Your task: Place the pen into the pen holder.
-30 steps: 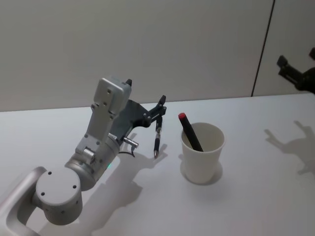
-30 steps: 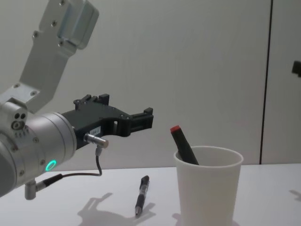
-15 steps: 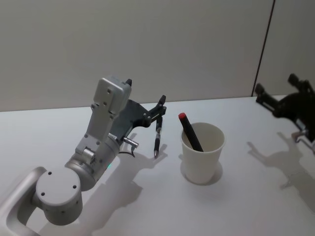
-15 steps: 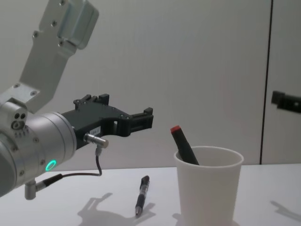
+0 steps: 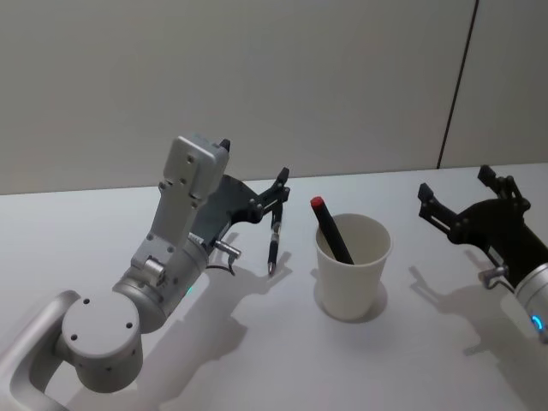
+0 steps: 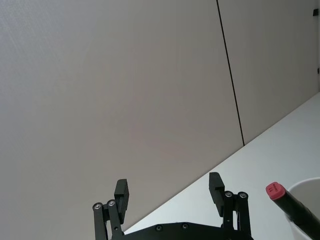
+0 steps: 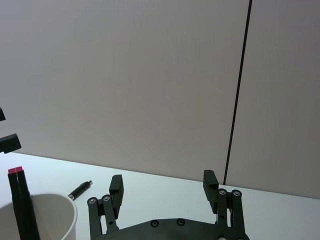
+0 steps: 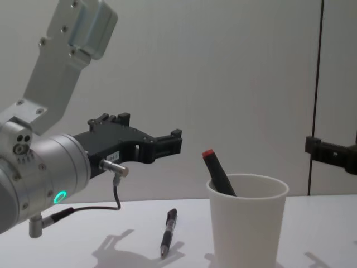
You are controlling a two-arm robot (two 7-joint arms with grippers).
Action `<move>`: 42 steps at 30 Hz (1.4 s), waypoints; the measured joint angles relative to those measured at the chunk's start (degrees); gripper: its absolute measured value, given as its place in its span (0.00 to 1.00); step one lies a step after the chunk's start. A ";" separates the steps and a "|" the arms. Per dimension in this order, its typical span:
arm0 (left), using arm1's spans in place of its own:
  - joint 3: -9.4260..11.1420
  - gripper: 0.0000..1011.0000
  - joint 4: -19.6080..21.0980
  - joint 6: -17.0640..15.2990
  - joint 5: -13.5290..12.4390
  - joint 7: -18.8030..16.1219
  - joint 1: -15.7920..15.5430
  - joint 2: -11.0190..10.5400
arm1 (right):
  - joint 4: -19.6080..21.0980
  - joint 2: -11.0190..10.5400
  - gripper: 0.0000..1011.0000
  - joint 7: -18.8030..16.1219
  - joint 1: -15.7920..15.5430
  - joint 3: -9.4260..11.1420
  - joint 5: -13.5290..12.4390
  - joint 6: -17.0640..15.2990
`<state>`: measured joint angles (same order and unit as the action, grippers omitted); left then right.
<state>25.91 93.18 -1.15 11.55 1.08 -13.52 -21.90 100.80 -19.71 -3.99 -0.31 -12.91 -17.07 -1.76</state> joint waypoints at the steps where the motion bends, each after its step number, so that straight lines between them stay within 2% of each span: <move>1: -0.02 0.99 0.01 -0.08 0.01 0.07 0.00 -0.01 | 0.09 0.08 0.99 0.05 -0.13 0.00 0.11 -0.04; 15: -0.28 0.99 0.57 -4.02 0.60 1.38 0.41 -0.17 | 0.44 0.37 0.99 0.20 -0.53 -0.03 0.61 -0.21; 25: 0.25 0.99 0.09 -6.44 1.30 0.37 0.92 0.84 | 0.44 0.37 0.99 0.20 -0.53 -0.03 0.61 -0.20; 33: 0.83 0.99 -1.39 -6.74 1.18 -1.52 0.97 2.21 | 0.44 0.37 0.99 0.17 -0.53 -0.03 0.61 -0.18; 42: 1.40 0.99 -4.35 -5.52 1.44 -3.24 0.47 4.28 | 0.43 0.37 0.99 0.16 -0.53 -0.03 0.61 -0.19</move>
<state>27.31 88.83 -6.67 12.99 -2.16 -13.05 -17.61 101.23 -19.33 -3.83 -0.84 -12.94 -16.46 -1.95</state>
